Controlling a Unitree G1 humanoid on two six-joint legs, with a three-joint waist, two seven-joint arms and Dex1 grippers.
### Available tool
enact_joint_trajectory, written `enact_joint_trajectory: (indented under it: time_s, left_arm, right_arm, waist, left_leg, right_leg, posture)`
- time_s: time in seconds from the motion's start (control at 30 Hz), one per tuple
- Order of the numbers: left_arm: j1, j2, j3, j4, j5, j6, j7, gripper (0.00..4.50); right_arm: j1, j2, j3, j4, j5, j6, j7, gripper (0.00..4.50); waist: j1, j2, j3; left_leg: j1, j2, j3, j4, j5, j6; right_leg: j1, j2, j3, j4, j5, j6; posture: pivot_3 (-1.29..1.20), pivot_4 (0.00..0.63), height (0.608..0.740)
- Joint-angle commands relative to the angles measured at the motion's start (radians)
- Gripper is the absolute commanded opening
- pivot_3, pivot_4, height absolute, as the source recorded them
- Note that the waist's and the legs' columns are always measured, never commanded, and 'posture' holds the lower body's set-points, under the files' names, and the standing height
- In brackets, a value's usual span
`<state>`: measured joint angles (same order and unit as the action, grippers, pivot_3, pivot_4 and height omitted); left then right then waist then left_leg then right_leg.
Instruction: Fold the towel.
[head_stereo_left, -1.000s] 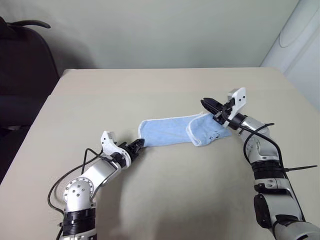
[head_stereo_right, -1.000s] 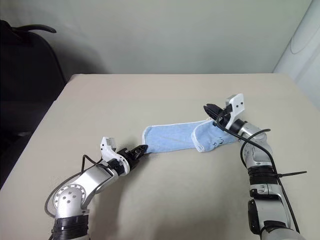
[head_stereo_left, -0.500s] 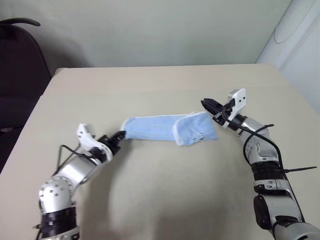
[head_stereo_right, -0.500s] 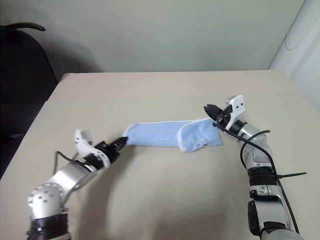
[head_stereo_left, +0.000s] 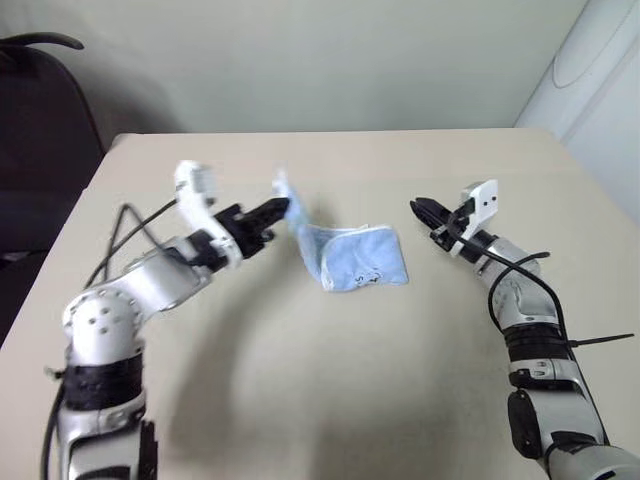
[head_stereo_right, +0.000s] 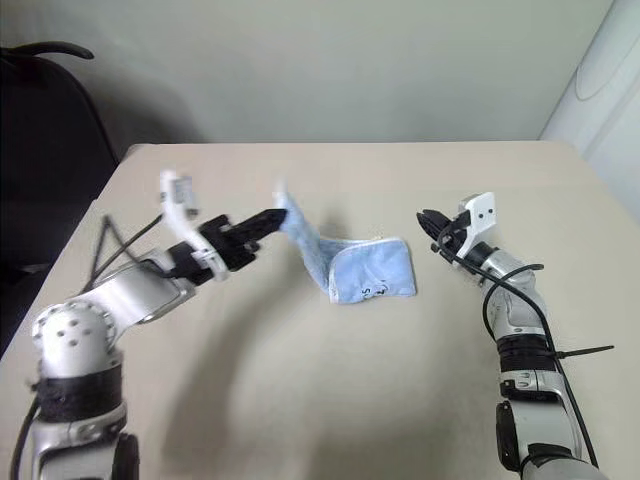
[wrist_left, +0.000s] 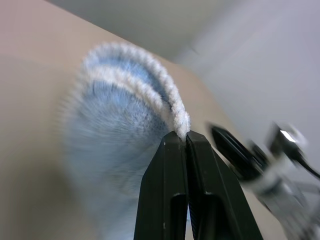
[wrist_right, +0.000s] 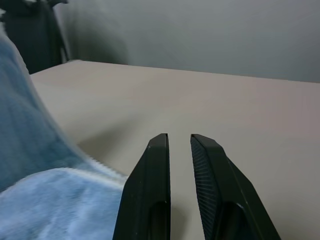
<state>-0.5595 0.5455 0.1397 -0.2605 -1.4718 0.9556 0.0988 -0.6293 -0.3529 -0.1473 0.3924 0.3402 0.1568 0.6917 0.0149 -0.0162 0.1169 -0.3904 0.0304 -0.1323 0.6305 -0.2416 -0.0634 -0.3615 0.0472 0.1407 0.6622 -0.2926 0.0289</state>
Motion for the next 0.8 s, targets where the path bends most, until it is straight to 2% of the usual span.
enact_joint_trajectory:
  time_s: [0.03,0.27,0.4,0.43,0.53,0.7,0.73,0.8]
  left_arm:
    - [-0.11,-0.068,-0.135,0.053,0.102,0.048,-0.078,0.01]
    - [-0.248,-0.2,-0.35,0.263,0.408,0.056,-0.246,0.01]
    - [-0.279,-0.264,-0.365,0.371,0.53,0.04,-0.32,0.01]
    - [-0.279,-0.277,-0.349,0.378,0.539,0.043,-0.332,0.49]
    - [-0.276,-0.306,-0.309,0.372,0.56,0.052,-0.361,1.37]
    - [-0.229,-0.317,-0.191,0.279,0.538,0.06,-0.364,3.24]
    - [-0.222,-0.319,-0.171,0.263,0.535,0.062,-0.362,3.24]
    - [-0.186,-0.297,-0.117,0.232,0.573,0.025,-0.337,3.28]
  right_arm:
    - [-0.025,-0.007,-0.053,0.006,0.008,-0.038,-0.056,0.75]
    - [0.018,-0.018,-0.099,-0.031,0.019,-0.043,-0.109,0.75]
    - [0.057,-0.02,-0.112,-0.08,0.024,-0.031,-0.126,0.75]
    - [0.065,-0.021,-0.112,-0.091,0.026,-0.028,-0.129,0.75]
    - [0.08,-0.023,-0.106,-0.112,0.026,-0.019,-0.135,0.75]
    - [0.084,-0.026,-0.073,-0.15,0.025,0.009,-0.105,0.75]
    - [0.084,-0.028,-0.069,-0.154,0.025,0.015,-0.1,0.75]
    - [0.089,-0.033,-0.046,-0.199,0.055,0.057,-0.049,0.39]
  waist:
    - [0.0,0.0,0.0]
    - [-0.001,0.0,0.0]
    - [0.0,0.0,0.0]
    - [0.0,0.0,0.0]
    - [-0.001,0.0,0.0]
    - [-0.001,0.0,0.0]
    - [-0.001,0.0,0.0]
    - [-0.001,0.0,0.0]
  left_leg:
    - [0.0,0.0,0.0,0.0,0.0,0.0]
    - [-0.002,0.0,0.0,0.001,0.0,0.001]
    - [-0.003,0.0,0.0,0.001,0.0,0.001]
    - [-0.003,0.0,0.0,0.001,0.0,0.001]
    - [-0.004,0.0,0.0,0.001,0.0,0.001]
    - [-0.004,0.0,0.0,0.001,0.0,0.001]
    - [-0.004,0.0,0.0,0.001,0.0,0.001]
    - [-0.004,0.0,0.0,0.002,0.0,0.001]
  right_leg:
    - [0.0,0.0,0.0,0.0,0.0,0.0]
    - [-0.002,0.0,0.0,0.001,0.0,0.001]
    - [-0.003,0.0,0.001,0.001,0.0,0.001]
    - [-0.003,0.0,0.001,0.001,0.0,0.001]
    - [-0.004,0.0,0.001,0.001,0.0,0.001]
    - [-0.004,0.0,0.001,0.001,0.0,0.001]
    - [-0.004,0.0,0.001,0.001,0.0,0.001]
    - [-0.004,0.0,0.001,0.001,0.0,0.001]
  posture:
    - [0.0,0.15,0.74]
    - [0.0,0.15,0.74]
    - [0.0,0.15,0.74]
    - [0.0,0.15,0.74]
    - [0.0,0.15,0.74]
    - [0.0,0.15,0.74]
    - [0.0,0.15,0.74]
    - [0.0,0.15,0.74]
